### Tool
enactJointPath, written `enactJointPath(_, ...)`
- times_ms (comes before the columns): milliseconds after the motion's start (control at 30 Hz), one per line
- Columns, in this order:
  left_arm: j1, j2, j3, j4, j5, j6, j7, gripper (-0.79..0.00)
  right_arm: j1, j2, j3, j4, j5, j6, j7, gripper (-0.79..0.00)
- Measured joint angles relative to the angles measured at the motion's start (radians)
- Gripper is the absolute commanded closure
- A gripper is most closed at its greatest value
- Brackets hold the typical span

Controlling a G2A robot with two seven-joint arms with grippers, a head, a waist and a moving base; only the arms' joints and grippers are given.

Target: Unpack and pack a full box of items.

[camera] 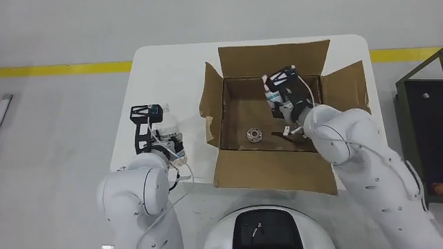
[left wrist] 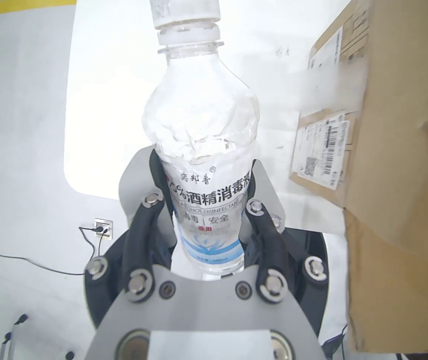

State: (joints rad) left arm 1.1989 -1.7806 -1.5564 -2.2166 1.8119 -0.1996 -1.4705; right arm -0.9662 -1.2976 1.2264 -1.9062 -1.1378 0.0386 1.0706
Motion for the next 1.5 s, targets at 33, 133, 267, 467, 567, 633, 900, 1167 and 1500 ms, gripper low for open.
enactJointPath(33,0.007,0.003,-0.006,0.014,0.008,-0.014,0.008,0.0,-0.012,0.003,0.024,-0.015,0.016,-0.014,-0.002,0.0)
enactJointPath(133,0.029,0.016,-0.02,0.071,0.074,-0.085,0.059,0.0,-0.044,0.01,0.094,-0.041,0.083,-0.046,-0.023,0.0)
enactJointPath(267,0.065,0.026,-0.021,0.136,0.14,-0.107,0.134,0.0,-0.076,0.018,0.168,-0.056,0.166,-0.079,-0.063,0.0)
enactJointPath(467,0.057,0.036,-0.018,0.215,0.174,-0.108,0.162,0.0,-0.118,0.025,0.254,-0.055,0.346,-0.148,-0.122,0.0)
enactJointPath(567,0.048,0.039,-0.017,0.255,0.17,-0.108,0.142,0.0,-0.134,0.029,0.283,-0.05,0.423,-0.179,-0.135,0.0)
enactJointPath(633,0.038,0.04,-0.02,0.277,0.167,-0.104,0.134,0.0,-0.14,0.032,0.294,-0.045,0.456,-0.193,-0.139,0.0)
enactJointPath(900,-0.016,0.051,-0.046,0.399,0.158,-0.079,0.147,0.0,-0.164,0.044,0.313,-0.051,0.496,-0.211,-0.14,0.0)
enactJointPath(1167,-0.065,0.061,-0.063,0.476,0.152,-0.048,0.138,-0.268,-0.177,0.055,0.304,-0.066,0.48,-0.193,-0.131,0.0)
enactJointPath(1500,-0.087,0.07,-0.052,0.502,0.153,-0.025,0.143,-0.785,-0.169,0.066,0.291,-0.066,0.472,-0.168,-0.12,0.0)
